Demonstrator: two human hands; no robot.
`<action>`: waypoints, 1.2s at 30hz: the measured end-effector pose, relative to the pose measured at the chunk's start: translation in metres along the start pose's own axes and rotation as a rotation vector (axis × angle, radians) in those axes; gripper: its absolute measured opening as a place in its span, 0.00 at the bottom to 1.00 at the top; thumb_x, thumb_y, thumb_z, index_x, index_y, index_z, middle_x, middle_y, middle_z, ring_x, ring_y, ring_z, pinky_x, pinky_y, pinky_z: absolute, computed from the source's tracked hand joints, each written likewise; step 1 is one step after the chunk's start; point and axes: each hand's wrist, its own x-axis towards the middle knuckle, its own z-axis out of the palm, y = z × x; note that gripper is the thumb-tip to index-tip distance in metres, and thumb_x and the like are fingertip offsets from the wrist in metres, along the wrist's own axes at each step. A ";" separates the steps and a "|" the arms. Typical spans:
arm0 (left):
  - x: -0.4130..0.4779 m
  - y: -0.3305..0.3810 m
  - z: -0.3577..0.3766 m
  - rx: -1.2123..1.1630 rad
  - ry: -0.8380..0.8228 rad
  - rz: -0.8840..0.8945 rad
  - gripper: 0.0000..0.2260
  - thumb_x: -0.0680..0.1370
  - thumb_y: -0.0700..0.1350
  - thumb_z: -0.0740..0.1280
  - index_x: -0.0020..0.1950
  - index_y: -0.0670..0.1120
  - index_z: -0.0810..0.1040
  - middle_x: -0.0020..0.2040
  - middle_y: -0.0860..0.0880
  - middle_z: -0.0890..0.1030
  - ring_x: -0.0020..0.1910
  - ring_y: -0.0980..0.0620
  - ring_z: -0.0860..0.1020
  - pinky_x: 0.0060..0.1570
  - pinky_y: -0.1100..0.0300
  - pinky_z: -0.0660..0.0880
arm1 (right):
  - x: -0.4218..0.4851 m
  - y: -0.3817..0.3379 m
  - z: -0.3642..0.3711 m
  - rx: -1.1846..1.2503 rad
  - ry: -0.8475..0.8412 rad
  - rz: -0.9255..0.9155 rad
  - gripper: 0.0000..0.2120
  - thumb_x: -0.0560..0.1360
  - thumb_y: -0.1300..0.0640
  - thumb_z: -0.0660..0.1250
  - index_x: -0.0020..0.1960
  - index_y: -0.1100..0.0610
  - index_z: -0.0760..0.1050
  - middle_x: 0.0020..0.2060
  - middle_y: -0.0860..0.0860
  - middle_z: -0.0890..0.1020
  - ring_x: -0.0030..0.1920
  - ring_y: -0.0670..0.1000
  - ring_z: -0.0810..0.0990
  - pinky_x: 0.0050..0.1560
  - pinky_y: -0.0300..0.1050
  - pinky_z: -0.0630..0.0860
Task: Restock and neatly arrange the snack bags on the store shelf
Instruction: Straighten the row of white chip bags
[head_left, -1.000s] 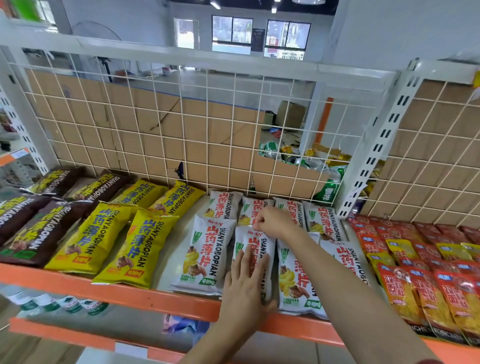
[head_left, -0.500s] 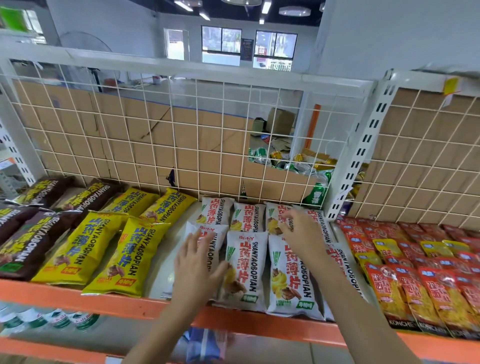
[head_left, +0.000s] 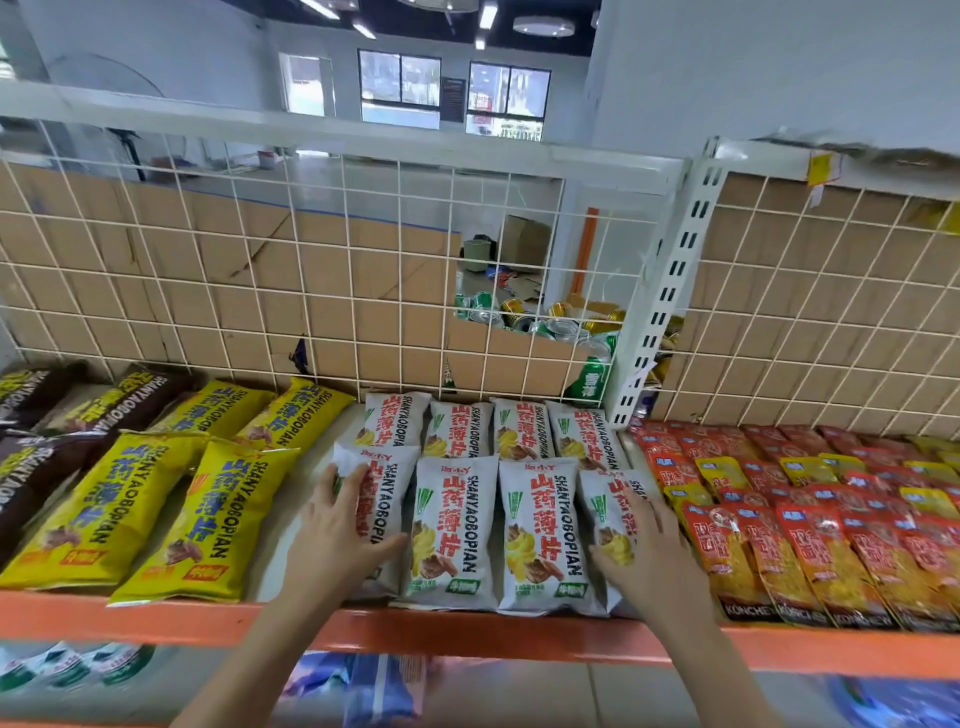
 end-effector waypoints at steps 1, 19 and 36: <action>0.000 0.000 0.000 0.000 -0.001 0.004 0.42 0.66 0.58 0.74 0.75 0.53 0.58 0.76 0.46 0.51 0.72 0.42 0.60 0.64 0.48 0.66 | -0.002 -0.001 0.002 -0.004 0.013 0.011 0.36 0.73 0.42 0.63 0.75 0.48 0.50 0.74 0.53 0.54 0.70 0.57 0.62 0.63 0.51 0.69; -0.011 -0.010 -0.029 -0.065 0.033 0.071 0.33 0.74 0.57 0.67 0.75 0.53 0.57 0.76 0.50 0.52 0.73 0.47 0.56 0.68 0.51 0.60 | -0.009 -0.044 -0.009 0.054 0.135 -0.074 0.31 0.74 0.42 0.62 0.73 0.49 0.58 0.73 0.53 0.58 0.71 0.57 0.61 0.66 0.56 0.65; 0.052 -0.157 -0.158 -0.004 0.084 0.161 0.20 0.72 0.55 0.62 0.61 0.48 0.76 0.57 0.49 0.78 0.57 0.47 0.75 0.57 0.56 0.69 | 0.001 -0.247 0.053 0.155 -0.007 -0.371 0.25 0.77 0.47 0.60 0.72 0.50 0.60 0.69 0.48 0.64 0.70 0.49 0.62 0.67 0.46 0.62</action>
